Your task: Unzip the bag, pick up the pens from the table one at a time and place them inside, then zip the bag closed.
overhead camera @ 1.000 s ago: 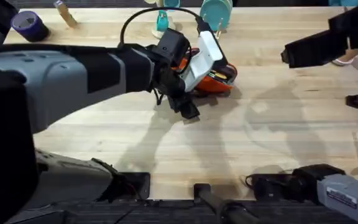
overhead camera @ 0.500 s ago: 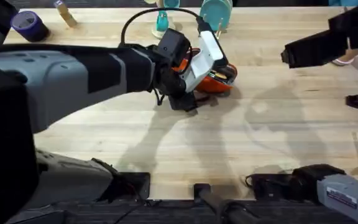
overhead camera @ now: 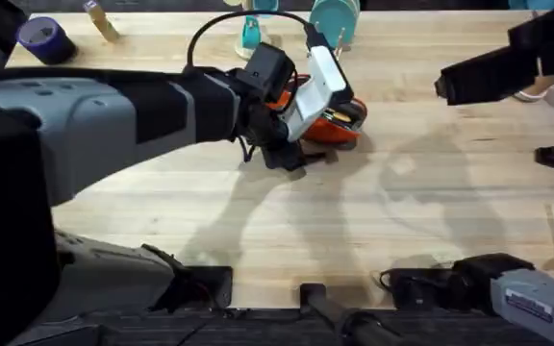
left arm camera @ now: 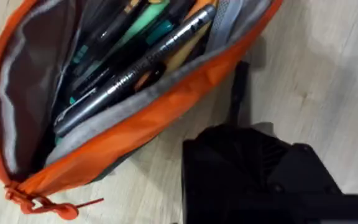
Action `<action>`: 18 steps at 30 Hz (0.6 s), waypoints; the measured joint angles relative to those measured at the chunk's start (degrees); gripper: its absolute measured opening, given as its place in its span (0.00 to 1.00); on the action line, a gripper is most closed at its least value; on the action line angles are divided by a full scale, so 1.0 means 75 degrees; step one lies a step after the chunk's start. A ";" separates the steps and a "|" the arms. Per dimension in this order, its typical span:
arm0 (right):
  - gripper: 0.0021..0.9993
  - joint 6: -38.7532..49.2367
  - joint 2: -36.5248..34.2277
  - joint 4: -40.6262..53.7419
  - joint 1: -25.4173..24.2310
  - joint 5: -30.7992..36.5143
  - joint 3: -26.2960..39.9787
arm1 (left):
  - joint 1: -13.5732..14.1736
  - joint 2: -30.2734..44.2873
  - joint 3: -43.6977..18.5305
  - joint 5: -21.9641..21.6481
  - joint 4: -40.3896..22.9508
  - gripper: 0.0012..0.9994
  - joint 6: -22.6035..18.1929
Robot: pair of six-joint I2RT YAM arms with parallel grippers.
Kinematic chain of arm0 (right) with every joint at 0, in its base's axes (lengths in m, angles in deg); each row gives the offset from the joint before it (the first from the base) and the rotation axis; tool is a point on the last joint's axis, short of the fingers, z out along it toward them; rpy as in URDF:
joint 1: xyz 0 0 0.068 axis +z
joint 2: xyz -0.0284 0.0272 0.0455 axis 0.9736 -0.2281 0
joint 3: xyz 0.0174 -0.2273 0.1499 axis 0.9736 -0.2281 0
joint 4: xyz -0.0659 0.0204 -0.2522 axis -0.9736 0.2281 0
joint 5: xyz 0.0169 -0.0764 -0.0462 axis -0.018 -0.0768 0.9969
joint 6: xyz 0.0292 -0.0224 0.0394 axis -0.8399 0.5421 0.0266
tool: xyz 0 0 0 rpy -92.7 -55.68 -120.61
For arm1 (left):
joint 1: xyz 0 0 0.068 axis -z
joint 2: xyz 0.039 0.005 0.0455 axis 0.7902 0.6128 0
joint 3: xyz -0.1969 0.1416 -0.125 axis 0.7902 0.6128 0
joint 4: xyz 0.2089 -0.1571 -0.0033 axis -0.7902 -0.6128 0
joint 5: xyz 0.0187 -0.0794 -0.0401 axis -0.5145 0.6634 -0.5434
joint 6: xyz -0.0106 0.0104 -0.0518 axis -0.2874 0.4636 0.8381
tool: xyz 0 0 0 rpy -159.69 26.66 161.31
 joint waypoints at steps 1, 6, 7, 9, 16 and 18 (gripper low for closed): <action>1.00 0.0000 0.0000 0.0000 0.0000 0.0000 0.0000 | 0.0000 0.0000 0.0000 0.0002 0.0000 0.04 0.0002; 1.00 0.0000 0.0000 0.0000 0.0000 0.0000 0.0000 | 0.0000 -0.0010 0.0000 0.0000 0.0000 0.04 0.0002; 0.99 0.0000 0.0000 0.0000 0.0000 0.0000 0.0000 | 0.0000 -0.0030 0.0000 -0.0036 0.0000 0.04 0.0000; 1.00 0.0000 0.0000 0.0000 0.0000 0.0000 0.0000 | -0.0003 -0.0308 0.0000 -0.0203 0.0000 0.04 0.0000; 1.00 0.0000 0.0000 0.0000 0.0000 0.0000 0.0000 | -0.0003 -0.1583 0.0000 -0.0219 0.0076 0.04 -0.0003; 1.00 0.0000 0.0000 0.0000 0.0000 0.0000 0.0000 | -0.0003 -0.1927 0.0000 -0.0153 0.0277 0.04 -0.0003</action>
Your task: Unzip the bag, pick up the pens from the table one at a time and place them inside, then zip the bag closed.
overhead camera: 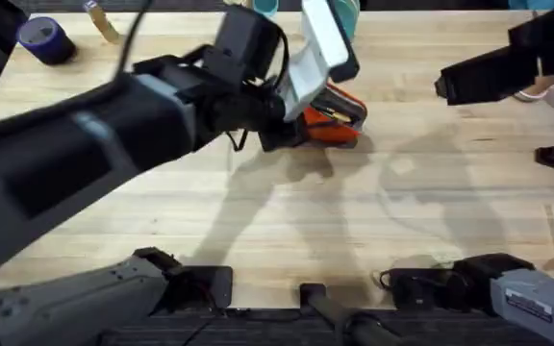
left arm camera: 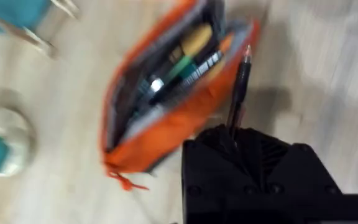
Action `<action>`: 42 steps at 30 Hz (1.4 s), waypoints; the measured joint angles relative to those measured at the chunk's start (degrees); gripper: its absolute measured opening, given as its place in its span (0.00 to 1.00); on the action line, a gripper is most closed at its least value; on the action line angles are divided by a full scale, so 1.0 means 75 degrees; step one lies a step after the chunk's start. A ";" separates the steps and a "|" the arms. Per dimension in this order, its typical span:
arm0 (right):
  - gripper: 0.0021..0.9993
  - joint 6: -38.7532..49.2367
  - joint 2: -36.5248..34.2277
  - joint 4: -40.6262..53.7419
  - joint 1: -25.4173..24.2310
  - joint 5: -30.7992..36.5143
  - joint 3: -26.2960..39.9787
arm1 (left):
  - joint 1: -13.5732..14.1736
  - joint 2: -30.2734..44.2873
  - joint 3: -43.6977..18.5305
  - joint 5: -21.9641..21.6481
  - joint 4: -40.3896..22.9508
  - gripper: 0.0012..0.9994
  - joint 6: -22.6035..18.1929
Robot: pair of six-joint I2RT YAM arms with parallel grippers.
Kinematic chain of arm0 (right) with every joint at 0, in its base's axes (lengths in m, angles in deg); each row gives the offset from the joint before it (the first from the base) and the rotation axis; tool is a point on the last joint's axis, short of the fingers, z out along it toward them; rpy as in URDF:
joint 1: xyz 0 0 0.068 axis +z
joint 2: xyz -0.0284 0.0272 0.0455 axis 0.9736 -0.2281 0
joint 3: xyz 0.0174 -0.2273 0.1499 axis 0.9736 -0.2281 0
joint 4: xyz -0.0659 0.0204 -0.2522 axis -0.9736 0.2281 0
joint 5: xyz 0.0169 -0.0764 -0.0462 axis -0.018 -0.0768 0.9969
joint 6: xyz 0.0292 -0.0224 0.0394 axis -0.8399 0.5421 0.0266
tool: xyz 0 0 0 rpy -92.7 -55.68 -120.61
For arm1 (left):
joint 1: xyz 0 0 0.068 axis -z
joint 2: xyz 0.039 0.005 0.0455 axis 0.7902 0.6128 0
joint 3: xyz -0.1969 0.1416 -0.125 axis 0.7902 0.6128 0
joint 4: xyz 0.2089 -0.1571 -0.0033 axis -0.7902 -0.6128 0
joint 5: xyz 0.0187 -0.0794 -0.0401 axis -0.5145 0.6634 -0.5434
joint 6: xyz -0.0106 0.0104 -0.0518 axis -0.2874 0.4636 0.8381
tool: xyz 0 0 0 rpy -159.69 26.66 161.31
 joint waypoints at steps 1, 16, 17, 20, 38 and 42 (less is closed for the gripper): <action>1.00 0.0000 0.0000 0.0000 0.0000 0.0000 0.0000 | 0.0000 -0.0174 0.0000 0.0044 0.0174 0.04 0.0000; 1.00 0.0000 0.0000 -0.0017 0.0000 0.0000 0.0000 | 0.0000 -0.0251 0.0000 0.0937 0.3299 0.04 -0.0103; 1.00 0.0000 0.0000 -0.0017 0.0000 0.0001 0.0000 | 0.0000 -0.0144 0.0000 0.1009 0.3304 0.04 -0.0187; 1.00 0.0000 0.0000 -0.0063 0.0000 0.0000 0.0000 | 0.0000 0.0191 0.0000 0.1232 0.3299 0.04 -0.0533; 1.00 0.0000 0.0000 -0.0329 0.0000 0.0000 0.0000 | 0.0000 0.1731 0.0000 0.1226 0.3325 0.04 -0.1818; 1.00 0.0000 0.0000 -0.0329 0.0000 0.0003 0.0000 | 0.0000 0.1886 0.0000 0.0856 0.3325 0.04 -0.1924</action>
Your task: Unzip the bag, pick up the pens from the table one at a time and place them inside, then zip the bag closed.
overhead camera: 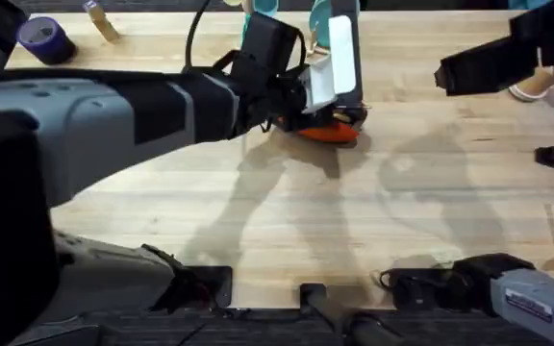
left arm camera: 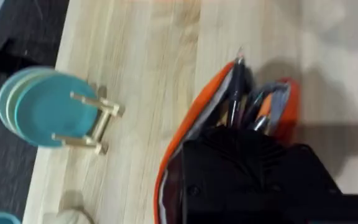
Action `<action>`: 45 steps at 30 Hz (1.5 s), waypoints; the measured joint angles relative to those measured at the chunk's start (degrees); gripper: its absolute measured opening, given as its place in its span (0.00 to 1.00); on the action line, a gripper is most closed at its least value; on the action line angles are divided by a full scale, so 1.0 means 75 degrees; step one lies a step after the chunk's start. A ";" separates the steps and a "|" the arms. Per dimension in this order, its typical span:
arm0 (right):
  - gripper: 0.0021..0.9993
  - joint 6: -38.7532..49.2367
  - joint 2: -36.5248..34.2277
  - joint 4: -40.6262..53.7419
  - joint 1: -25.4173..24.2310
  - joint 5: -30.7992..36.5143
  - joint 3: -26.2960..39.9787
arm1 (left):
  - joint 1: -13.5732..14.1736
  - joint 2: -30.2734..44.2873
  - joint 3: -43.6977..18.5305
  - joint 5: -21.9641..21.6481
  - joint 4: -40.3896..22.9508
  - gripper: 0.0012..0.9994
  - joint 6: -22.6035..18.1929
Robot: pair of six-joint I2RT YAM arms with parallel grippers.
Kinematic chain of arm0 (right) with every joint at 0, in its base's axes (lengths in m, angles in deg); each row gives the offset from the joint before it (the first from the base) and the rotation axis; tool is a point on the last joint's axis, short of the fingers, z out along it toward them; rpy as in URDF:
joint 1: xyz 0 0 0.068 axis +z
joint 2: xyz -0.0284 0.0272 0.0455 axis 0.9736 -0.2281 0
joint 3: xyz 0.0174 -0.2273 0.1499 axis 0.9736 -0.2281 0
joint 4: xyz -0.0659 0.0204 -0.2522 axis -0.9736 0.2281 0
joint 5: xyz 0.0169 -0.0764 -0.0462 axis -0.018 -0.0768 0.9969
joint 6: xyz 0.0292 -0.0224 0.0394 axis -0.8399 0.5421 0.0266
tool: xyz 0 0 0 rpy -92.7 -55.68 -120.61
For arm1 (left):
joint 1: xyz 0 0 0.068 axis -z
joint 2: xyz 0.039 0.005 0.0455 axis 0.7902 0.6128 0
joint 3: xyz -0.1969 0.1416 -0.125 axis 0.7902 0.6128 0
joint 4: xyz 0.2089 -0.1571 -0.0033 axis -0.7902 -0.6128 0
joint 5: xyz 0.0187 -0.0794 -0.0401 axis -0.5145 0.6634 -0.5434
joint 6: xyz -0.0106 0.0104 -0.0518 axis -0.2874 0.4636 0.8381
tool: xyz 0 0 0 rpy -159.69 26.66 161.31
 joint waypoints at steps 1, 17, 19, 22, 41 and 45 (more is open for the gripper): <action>1.00 0.0000 0.0000 0.0000 0.0000 -0.0003 0.0000 | -0.0003 0.0032 0.0000 -0.0076 0.0000 0.04 -0.0014; 1.00 0.0000 0.0000 0.0003 0.0000 -0.0003 0.0000 | -0.0172 0.0137 0.0000 -0.0847 -0.0009 0.30 -0.0095; 1.00 0.0000 0.0000 0.0000 0.0000 -0.0002 0.0000 | -0.0214 0.0139 0.0000 -0.0937 0.0034 0.62 -0.0107; 1.00 0.0000 0.0000 0.0003 0.0000 0.0000 0.0000 | -0.0271 0.0139 0.0000 -0.0992 0.0042 0.97 -0.0099; 1.00 0.0000 0.0000 0.0003 0.0000 0.0000 0.0000 | -0.0272 -0.0232 0.0000 -0.1062 0.0373 0.99 0.0187; 1.00 0.0000 0.0000 0.0003 0.0000 0.0000 0.0000 | -0.0271 -0.0558 0.0000 -0.1099 0.0341 0.99 0.0500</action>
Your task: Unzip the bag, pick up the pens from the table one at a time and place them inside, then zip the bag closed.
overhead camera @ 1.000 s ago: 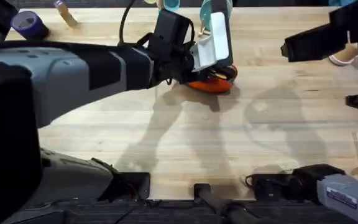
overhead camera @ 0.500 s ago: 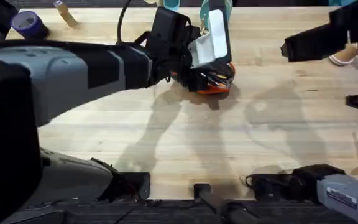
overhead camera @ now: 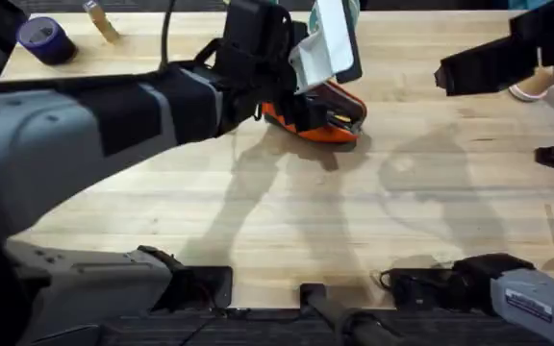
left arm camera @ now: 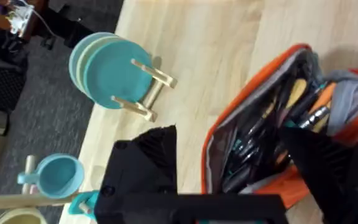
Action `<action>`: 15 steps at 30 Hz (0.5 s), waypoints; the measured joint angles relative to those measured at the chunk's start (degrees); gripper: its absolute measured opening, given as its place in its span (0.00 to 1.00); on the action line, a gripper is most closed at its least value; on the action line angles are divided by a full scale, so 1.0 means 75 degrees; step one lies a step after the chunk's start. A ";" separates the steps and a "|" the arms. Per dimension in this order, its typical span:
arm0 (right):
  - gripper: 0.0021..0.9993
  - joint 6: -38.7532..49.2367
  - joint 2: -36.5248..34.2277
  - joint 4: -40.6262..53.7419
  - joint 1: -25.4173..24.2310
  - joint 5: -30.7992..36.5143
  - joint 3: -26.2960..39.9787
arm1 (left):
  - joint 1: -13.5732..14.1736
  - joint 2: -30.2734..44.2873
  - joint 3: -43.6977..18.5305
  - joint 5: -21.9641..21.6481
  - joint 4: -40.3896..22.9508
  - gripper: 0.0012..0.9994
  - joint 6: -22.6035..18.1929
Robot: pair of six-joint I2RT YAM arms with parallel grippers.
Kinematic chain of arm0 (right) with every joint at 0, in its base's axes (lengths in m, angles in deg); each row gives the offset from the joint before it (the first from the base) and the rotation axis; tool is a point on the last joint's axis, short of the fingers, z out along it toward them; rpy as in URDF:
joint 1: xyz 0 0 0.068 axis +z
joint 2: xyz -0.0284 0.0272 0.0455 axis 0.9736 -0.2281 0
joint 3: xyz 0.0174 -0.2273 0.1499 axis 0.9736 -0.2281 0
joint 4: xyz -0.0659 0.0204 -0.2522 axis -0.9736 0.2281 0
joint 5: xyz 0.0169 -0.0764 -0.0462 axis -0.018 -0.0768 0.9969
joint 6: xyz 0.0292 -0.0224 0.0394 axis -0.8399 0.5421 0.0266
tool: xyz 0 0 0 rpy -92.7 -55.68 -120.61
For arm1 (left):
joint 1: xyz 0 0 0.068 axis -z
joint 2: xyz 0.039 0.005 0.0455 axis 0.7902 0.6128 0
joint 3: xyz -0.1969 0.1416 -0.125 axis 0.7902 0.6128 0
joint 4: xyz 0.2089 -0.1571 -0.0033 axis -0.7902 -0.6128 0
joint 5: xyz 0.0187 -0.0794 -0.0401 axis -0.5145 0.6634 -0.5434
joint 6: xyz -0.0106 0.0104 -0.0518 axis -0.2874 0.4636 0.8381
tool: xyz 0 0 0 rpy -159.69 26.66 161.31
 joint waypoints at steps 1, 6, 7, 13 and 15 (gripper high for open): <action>1.00 0.0000 0.0000 -0.0003 0.0000 -0.0003 0.0000 | 0.0000 -0.0075 0.0000 -0.0018 0.0000 0.99 0.0116; 1.00 0.0000 0.0000 0.0000 0.0000 0.0000 0.0000 | -0.0080 -0.0393 0.0000 -0.0083 -0.0020 0.99 0.0775; 1.00 0.0000 0.0000 -0.0003 0.0000 0.0000 0.0000 | -0.0122 -0.0464 0.0000 -0.0091 -0.0032 0.99 0.0926; 1.00 0.0000 0.0000 -0.0003 0.0000 -0.0002 0.0000 | -0.0479 -0.1187 0.0000 -0.0108 -0.0516 0.99 0.1557; 1.00 0.0000 0.0000 -0.0003 0.0000 -0.0001 0.0000 | -0.0606 -0.1436 0.0000 -0.0106 -0.0788 0.99 0.1648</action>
